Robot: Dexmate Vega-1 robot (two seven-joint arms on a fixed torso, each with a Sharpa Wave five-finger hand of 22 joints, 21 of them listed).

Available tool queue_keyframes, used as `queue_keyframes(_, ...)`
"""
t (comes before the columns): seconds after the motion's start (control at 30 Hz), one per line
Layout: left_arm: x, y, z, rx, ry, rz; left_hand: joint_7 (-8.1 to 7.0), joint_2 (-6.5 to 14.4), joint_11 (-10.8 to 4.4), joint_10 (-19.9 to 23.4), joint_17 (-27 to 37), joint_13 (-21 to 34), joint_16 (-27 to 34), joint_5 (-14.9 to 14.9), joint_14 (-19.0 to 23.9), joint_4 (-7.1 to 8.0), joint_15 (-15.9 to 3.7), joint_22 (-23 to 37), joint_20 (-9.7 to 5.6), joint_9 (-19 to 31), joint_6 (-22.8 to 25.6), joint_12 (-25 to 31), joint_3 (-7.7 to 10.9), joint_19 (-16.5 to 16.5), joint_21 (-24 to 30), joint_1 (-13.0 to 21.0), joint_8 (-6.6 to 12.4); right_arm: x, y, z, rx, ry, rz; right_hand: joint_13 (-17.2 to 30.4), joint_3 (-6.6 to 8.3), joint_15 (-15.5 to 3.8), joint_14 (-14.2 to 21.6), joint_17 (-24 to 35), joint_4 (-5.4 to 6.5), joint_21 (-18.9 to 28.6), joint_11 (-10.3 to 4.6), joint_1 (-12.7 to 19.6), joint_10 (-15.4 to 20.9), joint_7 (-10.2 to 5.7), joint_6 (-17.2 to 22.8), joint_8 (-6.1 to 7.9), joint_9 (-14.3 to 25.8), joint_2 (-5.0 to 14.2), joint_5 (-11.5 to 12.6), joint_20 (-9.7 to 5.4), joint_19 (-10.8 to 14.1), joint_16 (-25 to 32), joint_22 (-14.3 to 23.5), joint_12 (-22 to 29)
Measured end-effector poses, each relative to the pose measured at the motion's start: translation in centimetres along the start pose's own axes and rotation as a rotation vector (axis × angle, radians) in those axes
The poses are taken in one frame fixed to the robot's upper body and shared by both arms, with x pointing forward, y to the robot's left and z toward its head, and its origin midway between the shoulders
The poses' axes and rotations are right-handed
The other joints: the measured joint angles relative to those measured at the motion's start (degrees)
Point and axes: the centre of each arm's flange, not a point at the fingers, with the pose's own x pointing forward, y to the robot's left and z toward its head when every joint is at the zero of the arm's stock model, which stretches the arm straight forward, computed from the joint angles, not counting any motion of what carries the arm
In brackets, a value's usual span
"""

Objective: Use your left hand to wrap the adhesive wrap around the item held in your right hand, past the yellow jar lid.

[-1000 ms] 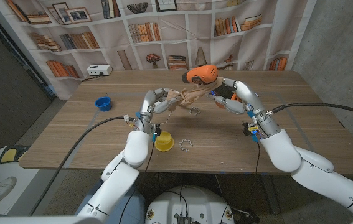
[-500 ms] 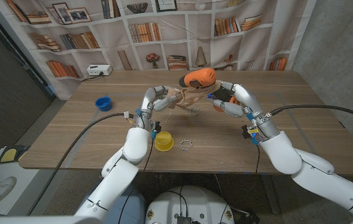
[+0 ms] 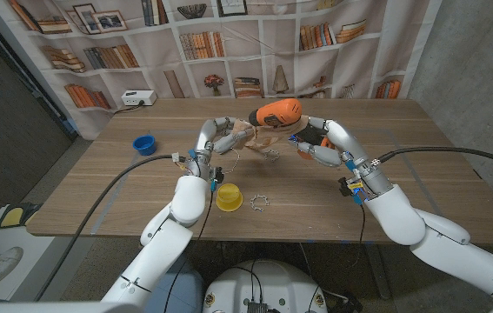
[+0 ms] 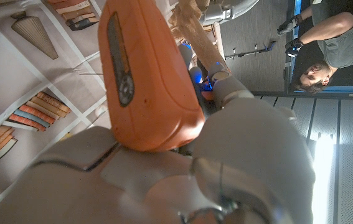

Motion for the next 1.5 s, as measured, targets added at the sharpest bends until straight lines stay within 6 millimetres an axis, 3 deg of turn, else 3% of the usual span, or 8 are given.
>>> queue_keyframes(0.6, 0.6, 1.6, 0.7, 0.034, -0.021, 0.019, -0.09, 0.3, -0.22, -0.2, 0.3, 0.3, 0.0, 0.0, -0.1, 0.56, 0.11, 0.0, 0.0, 0.0, -0.2, -0.2, 0.56, 0.0, 0.0, 0.1, -0.13, 0.1, 0.4, 0.0, 0.004, -0.002, 0.088, 0.0, 0.0, 0.0, 0.0, 0.0, 0.0, 0.6, 0.0, 0.0, 0.0, 0.0, 0.0, -0.07, 0.0, -0.02, 0.0, 0.1, -0.5, 0.0, 0.0, 0.0)
queue_keyframes(1.5, 0.8, 2.3, 0.6, 0.038, -0.024, 0.012, -0.09, 0.3, -0.21, -0.2, 0.3, 0.3, -0.1, -0.2, -0.4, 0.7, -0.2, 0.0, 0.3, 0.5, -0.5, -0.3, 0.71, -0.3, 0.0, 0.1, -0.26, 0.7, 0.9, 0.1, -0.031, 0.007, 0.158, 0.0, 0.0, 0.0, 0.0, -0.2, 0.0, 0.6, 0.0, -0.3, 0.0, 0.0, 0.0, 0.23, 0.0, -0.31, 0.0, 0.09, -0.5, 0.0, 0.0, -0.1)
